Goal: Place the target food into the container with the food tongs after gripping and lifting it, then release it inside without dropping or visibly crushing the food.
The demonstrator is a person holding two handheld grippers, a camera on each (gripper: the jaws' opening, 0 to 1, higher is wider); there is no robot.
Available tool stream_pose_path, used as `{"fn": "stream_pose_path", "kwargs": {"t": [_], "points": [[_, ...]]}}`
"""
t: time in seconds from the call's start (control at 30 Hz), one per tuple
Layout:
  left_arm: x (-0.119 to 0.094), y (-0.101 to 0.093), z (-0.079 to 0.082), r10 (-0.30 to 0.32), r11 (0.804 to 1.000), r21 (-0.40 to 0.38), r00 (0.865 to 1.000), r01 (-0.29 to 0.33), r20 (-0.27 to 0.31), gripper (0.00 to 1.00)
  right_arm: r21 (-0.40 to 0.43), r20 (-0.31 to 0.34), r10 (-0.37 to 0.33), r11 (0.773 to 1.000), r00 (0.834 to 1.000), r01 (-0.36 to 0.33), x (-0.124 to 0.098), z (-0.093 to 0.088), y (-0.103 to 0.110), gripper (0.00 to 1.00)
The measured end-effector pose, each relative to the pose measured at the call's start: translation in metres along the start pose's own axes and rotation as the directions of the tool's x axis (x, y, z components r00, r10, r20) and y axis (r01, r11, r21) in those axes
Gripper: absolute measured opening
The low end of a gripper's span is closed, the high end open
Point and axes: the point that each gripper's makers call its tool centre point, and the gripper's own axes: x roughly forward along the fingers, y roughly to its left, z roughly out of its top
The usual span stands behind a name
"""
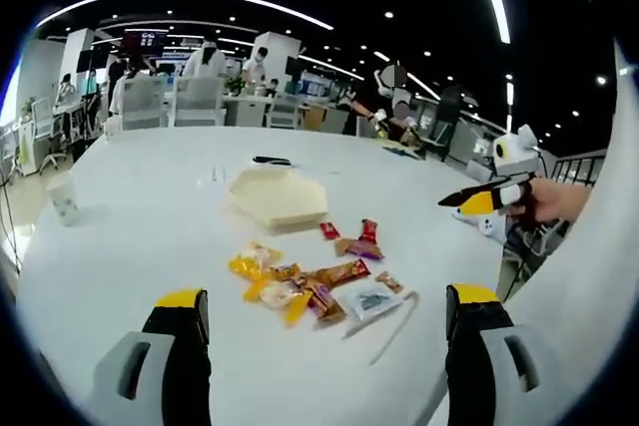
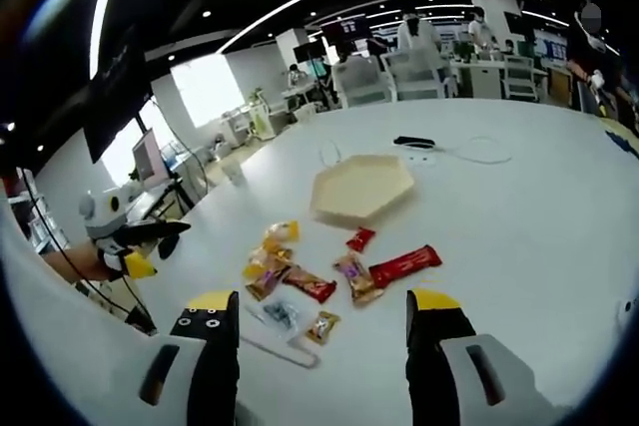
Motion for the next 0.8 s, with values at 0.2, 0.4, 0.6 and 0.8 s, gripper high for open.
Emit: {"fn": "stream_pose_path", "kwargs": {"t": [0.2,0.4,0.6,0.8], "points": [[0.007,-0.005,0.005,-0.027,1.000,0.012,1.000,0.027,0.012,0.99,-0.015,-0.014,0.015,1.000,1.000,-0.015,0.008,0.000,0.003,0.69],[0.014,-0.015,-0.003,-0.055,0.998,0.043,0.998,0.056,-0.022,0.99,-0.004,-0.026,0.019,1.000,0.999,-0.019,0.009,-0.007,0.005,0.69],[0.020,-0.024,-0.008,-0.086,0.995,0.053,0.995,0.089,-0.045,0.99,0.004,-0.030,0.020,1.000,0.999,-0.020,0.010,-0.011,0.005,0.69],[0.024,-0.031,-0.011,-0.113,0.992,0.047,0.992,0.116,-0.055,0.99,0.021,-0.017,-0.011,1.000,1.000,0.012,0.009,-0.013,-0.002,0.74]]}}
